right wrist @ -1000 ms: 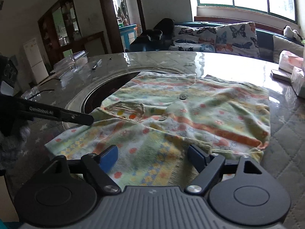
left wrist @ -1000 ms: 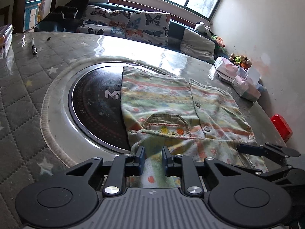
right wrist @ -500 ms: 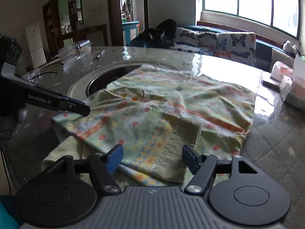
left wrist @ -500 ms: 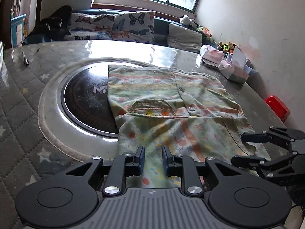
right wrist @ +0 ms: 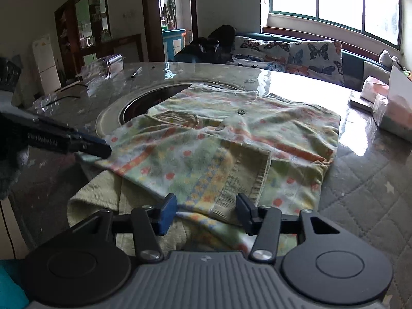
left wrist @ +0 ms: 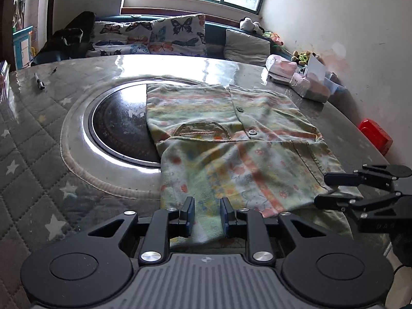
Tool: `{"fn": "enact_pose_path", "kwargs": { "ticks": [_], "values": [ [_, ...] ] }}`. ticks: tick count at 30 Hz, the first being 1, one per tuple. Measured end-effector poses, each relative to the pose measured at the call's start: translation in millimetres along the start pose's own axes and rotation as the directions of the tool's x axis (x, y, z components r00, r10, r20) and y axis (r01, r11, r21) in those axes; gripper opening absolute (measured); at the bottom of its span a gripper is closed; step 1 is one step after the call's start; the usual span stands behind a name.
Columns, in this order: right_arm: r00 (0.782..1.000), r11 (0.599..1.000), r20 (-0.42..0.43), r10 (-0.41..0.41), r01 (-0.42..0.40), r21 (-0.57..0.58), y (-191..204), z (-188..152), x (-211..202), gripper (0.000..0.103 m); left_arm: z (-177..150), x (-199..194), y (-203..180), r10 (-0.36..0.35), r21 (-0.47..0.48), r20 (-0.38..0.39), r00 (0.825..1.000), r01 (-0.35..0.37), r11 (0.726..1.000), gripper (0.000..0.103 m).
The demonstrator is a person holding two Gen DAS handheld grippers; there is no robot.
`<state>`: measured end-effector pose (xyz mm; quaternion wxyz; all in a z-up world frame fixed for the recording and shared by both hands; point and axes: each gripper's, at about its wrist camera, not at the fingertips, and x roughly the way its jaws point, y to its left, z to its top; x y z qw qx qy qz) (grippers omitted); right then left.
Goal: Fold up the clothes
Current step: 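Grasp the shirt hem with both grippers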
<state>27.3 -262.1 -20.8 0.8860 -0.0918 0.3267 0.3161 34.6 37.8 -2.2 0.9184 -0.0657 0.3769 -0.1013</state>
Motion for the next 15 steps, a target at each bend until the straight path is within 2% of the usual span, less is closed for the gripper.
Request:
{"fn": "enact_pose_path", "kwargs": {
  "ticks": [6, 8, 11, 13, 15],
  "values": [
    [1.000, 1.000, 0.007, -0.015, 0.015, -0.005, -1.1, -1.5, -8.5, 0.052, -4.6, -17.9, -21.1, -0.071, 0.053, -0.006, 0.997, 0.071, 0.996, 0.036],
    [1.000, 1.000, 0.012, -0.025, 0.025, -0.013, -1.5, -1.5, -11.7, 0.052, -5.7, -22.9, -27.4, -0.102, 0.048, -0.015, 0.995, 0.102, 0.994, 0.047],
    [0.999, 0.999, 0.015, -0.040, 0.040, -0.029, -1.9, -2.9, -16.0, 0.053, -7.3, -27.3, -34.9, -0.120, 0.031, -0.029, 0.992, 0.121, 0.992, 0.057],
    [0.998, 0.997, 0.019, -0.053, 0.054, -0.051, -2.0, -4.8, -20.9, 0.054, -8.8, -29.0, -38.9, -0.134, 0.012, -0.045, 0.990, 0.135, 0.991, 0.063],
    [0.998, 0.995, 0.022, -0.065, 0.066, -0.071, -3.1, -6.5, -25.7, 0.058, -10.6, -28.1, -42.7, -0.152, 0.001, -0.068, 0.986, 0.153, 0.988, 0.063]
  ]
}}
